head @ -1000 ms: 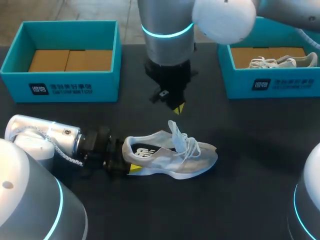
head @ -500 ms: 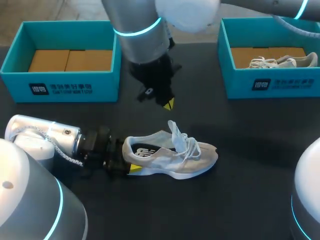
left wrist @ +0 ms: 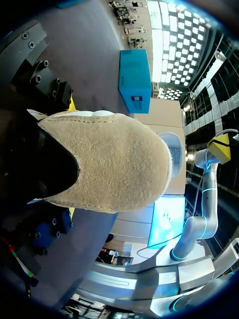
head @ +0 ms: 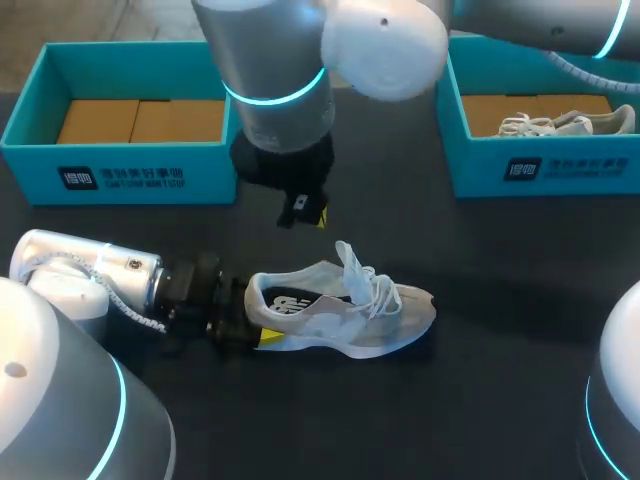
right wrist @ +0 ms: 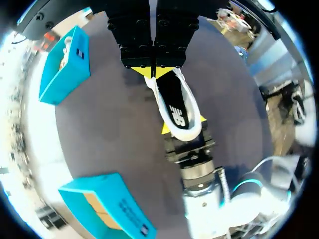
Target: Take the shoe out of the shoebox, open the shoe tongue, remove and reinsert the insole, then place the shoe into the shoebox
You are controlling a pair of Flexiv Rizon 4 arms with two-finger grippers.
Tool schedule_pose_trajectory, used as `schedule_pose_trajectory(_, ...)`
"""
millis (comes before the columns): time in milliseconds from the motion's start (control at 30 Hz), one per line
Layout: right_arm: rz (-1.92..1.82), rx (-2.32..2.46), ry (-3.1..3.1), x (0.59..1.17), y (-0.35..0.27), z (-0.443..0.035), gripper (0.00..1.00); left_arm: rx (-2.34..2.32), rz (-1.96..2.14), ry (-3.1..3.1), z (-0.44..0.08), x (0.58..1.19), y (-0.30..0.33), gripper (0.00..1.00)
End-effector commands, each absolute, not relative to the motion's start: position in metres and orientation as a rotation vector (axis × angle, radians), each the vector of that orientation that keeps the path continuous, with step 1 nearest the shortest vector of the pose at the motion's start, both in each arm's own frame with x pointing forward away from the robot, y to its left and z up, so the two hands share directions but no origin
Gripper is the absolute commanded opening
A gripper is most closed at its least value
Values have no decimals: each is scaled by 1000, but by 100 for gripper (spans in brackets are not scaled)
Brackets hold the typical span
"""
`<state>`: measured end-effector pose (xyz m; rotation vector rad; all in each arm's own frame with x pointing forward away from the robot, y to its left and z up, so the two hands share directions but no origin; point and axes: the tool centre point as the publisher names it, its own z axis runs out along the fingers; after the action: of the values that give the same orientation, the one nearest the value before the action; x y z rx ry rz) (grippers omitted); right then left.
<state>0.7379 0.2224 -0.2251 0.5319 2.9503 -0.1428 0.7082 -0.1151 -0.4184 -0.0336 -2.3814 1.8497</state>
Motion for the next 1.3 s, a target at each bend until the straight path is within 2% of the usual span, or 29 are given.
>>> schedule_pose_trajectory(33,-125,449,2992,741,218,-231,0,-33,1849,-2382,-422,706,-114,0)
schedule_pose_trajectory(367,-125,449,2992,741,218,-231,0,-33,1849,-2382,-422,706,-114,0)
schedule_pose_trajectory(1100,25,256,3096,728,243,-304,0,-33,1849,-2382,-422,706,-114,0)
schedule_pose_trajectory(1300,25,256,3096,728,243,-304,0,-33,1849,-2382,-422,706,-114,0)
